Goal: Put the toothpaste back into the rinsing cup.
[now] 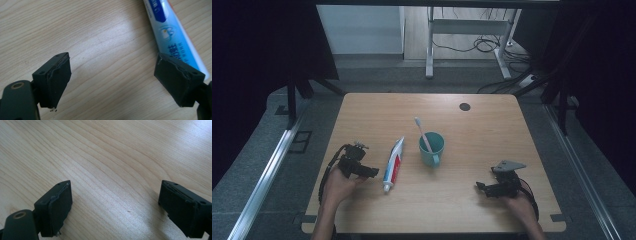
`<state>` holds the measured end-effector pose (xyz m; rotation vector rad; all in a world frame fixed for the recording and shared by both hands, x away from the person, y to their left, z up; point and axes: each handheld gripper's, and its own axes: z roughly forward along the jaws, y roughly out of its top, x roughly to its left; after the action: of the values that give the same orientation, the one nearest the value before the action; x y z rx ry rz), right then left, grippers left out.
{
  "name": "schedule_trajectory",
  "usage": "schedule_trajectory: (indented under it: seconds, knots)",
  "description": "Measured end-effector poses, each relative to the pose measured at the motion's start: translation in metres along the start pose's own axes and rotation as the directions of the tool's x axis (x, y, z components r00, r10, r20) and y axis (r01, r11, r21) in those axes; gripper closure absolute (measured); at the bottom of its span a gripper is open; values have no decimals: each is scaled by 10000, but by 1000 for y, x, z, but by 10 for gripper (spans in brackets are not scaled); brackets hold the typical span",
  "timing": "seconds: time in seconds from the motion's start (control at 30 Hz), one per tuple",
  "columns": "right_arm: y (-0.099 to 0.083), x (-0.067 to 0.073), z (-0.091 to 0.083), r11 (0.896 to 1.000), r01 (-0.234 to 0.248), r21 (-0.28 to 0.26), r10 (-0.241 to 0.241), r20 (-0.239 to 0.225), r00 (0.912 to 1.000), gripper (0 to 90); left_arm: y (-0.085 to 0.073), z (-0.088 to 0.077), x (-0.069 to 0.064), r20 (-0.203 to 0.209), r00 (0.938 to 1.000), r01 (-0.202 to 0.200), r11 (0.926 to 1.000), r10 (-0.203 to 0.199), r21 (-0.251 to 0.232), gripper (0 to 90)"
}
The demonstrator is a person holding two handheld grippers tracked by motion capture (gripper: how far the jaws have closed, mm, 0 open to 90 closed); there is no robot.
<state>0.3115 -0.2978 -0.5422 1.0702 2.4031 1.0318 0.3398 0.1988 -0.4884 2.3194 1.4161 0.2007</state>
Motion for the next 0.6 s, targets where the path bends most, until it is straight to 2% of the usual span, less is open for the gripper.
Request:
schedule_trajectory:
  seconds: [0.2, 0.47, 0.6]
  knots:
    - [0, 0, 0, 10000, 9, -1, -9, 3, 10000, 122, 17, -3, -6, 198, 9998, -88, 9982, 76, 599, 157]
    - [0, 0, 0, 10000, -31, -14, 31, 34, 10000, 131, 37, -3, -16, 326, 9993, -239, 9947, 207, 1003, 214]
    - [0, 0, 0, 10000, -39, -11, 39, 41, 10000, 130, 48, -1, -21, 406, 9989, -305, 9906, 253, 1331, 230]
